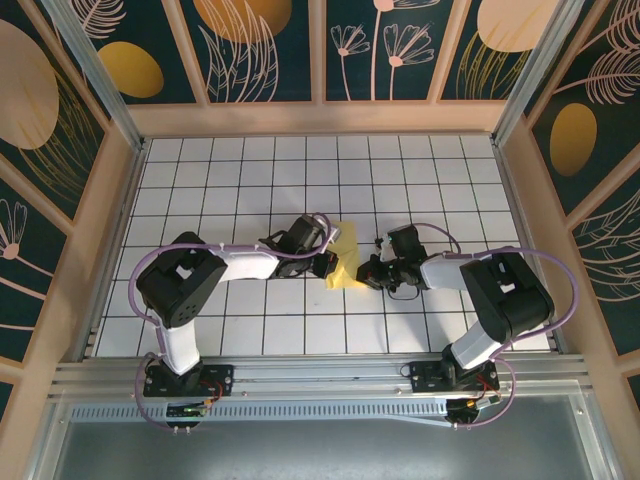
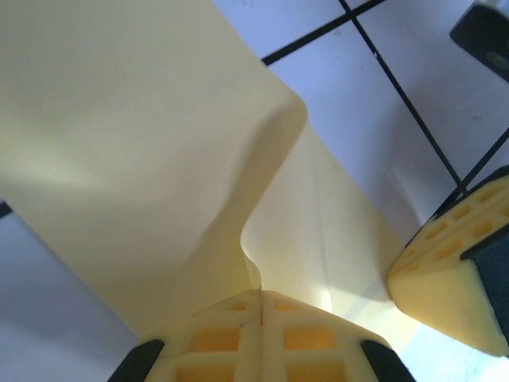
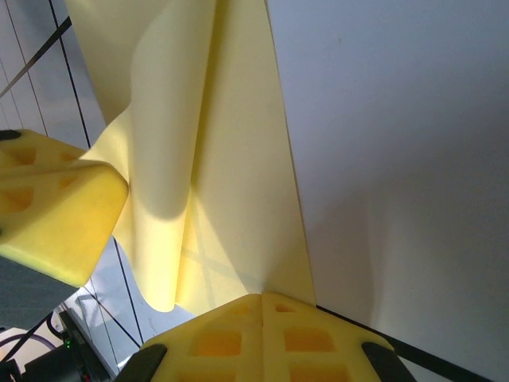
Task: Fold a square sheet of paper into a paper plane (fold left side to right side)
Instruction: Fold the triangle a second time at the center of the table.
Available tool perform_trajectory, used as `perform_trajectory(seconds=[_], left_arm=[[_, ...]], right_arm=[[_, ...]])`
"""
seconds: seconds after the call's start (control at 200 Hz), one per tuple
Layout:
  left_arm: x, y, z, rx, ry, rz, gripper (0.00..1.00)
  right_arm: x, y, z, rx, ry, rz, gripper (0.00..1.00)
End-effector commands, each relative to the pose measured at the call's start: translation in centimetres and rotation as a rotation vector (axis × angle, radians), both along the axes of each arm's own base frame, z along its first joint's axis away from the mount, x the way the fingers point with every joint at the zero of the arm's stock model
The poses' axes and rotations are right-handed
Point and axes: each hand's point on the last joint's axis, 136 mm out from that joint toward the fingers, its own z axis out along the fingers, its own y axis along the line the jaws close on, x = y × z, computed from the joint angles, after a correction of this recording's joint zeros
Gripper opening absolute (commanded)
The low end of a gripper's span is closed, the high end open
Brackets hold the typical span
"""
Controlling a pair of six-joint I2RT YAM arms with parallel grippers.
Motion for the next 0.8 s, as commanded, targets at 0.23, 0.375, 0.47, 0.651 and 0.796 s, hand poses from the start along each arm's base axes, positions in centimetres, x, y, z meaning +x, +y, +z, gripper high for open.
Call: perform_trajectory(seconds=[0.23,0.375,0.47,0.651,0.796], left_arm=[[2.1,-0.5,0.9,0.003,-0.071,0.000,0.00],[1.9,-0.3,0.4,0.017,-0.063,-0.004,0.00],[1.9,0.0,0.1,0.034,-0.066,0.001,0.00],[2.0,0.4,-0.3,0.061,-0.072,0.004,0.00],[2.1,0.6,-0.7,0.073,-0.071,0.007,0.00]], right_arm=[[-1.1,-1.2,-2.2,-0.091,0.051,-0.002,0.00],[-1.2,-1.2,-2.2,-0.093,0.052,-0.001,0.00],[-1.1,-1.2,-2.2,-0.093,0.052,-0.001,0.00],[-1.2,-1.2,-2.3,-0.094,0.054,-0.001,0.00],[-1.2,-1.2,-2.3,-0.095,0.055,-0.001,0.00]])
